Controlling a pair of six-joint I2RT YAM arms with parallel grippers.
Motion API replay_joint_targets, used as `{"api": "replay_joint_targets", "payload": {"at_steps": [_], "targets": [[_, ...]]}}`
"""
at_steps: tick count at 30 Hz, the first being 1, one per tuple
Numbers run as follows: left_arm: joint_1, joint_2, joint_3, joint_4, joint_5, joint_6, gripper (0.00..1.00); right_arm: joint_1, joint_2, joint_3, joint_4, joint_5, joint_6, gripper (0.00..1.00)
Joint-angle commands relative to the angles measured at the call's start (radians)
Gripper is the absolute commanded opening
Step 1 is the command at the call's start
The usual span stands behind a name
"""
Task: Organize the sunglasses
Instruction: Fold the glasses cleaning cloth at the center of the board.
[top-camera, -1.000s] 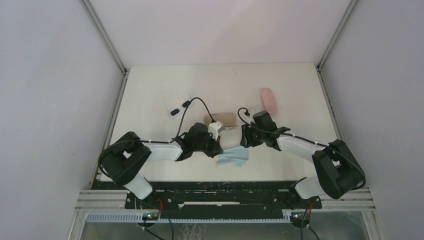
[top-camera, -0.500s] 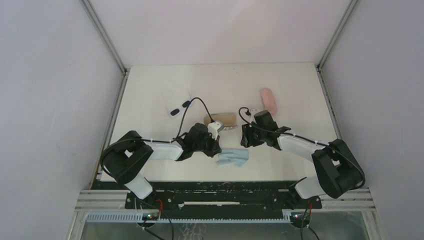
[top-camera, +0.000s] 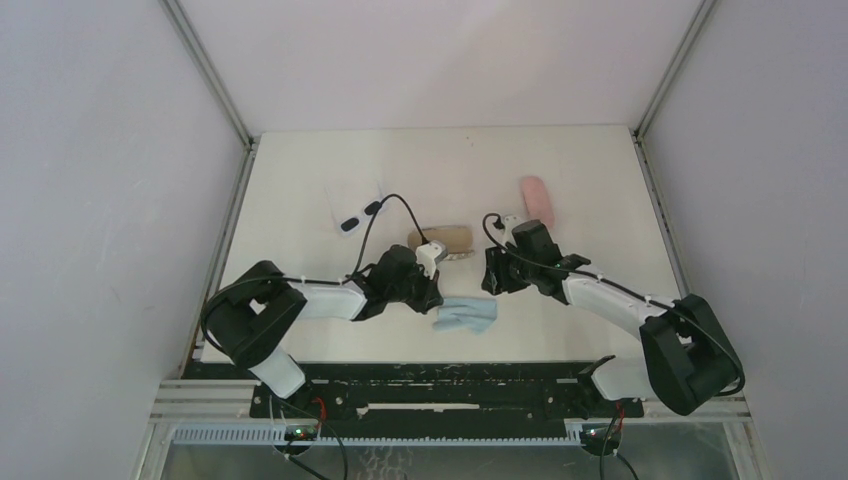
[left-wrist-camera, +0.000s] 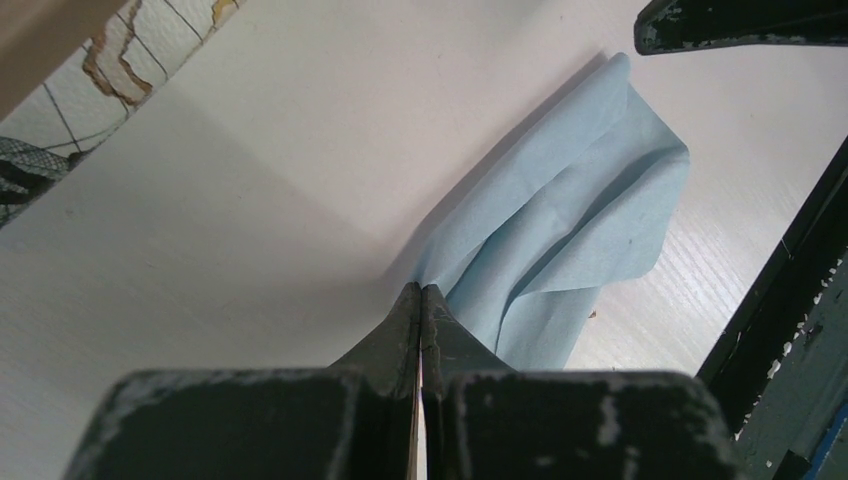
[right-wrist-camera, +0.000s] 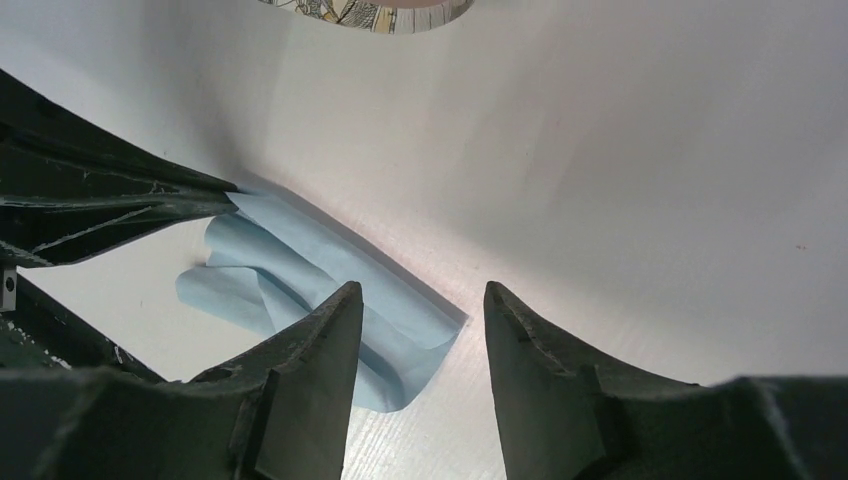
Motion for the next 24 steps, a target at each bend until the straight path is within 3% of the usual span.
{"api": "replay_joint_targets", "payload": {"at_steps": [1, 24], "targets": [[0.007, 0.004, 0.076, -0.022, 0.013, -0.007, 0.00, 0.020, -0.022, 0.017, -0.013, 0.029, -0.022, 0.48], [0.048, 0.053, 0.143, -0.069, 0.048, -0.035, 0.00, 0.128, 0.163, 0.119, 0.024, 0.044, -0.103, 0.56]]}}
